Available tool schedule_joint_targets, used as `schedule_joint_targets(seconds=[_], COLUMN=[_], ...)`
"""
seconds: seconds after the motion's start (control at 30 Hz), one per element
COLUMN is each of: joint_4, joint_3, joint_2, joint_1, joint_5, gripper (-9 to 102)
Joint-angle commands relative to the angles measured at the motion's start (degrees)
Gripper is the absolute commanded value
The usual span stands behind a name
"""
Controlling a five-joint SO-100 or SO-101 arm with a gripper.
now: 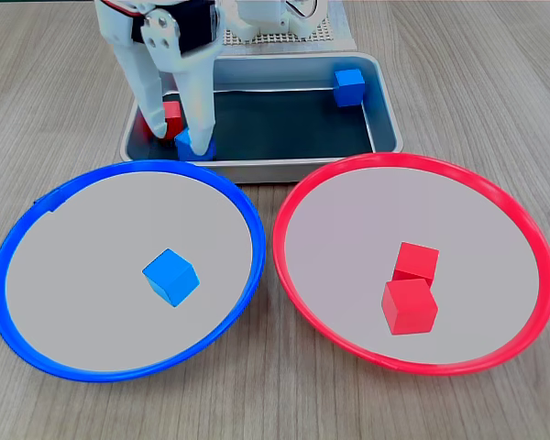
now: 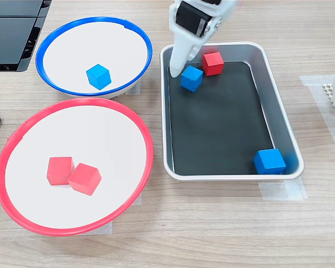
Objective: Move six blocks tray to matching dishes
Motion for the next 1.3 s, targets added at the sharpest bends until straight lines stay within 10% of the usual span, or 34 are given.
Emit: schedule_joint_targets(seconds=[0.0,0.4,0.47,0.7,0.9,1.27], joint_4=[-3.6,-3.43,-3.25,6.24,-3.96,-9.14], joint_3=[0.0,4.39,3.96,-18.02,-28.39,-27.33], joint_2=[-1.05,0.0,0.26,0.44,-4.48,-12.92], joint_1=[-1.49,-2.46,-2.72,-8.96,-11.25,-6.77], joint_5=[1.58,-4.39,-4.39,9.67,21.09,11.78], gripper=[18,15,0,0,0,14])
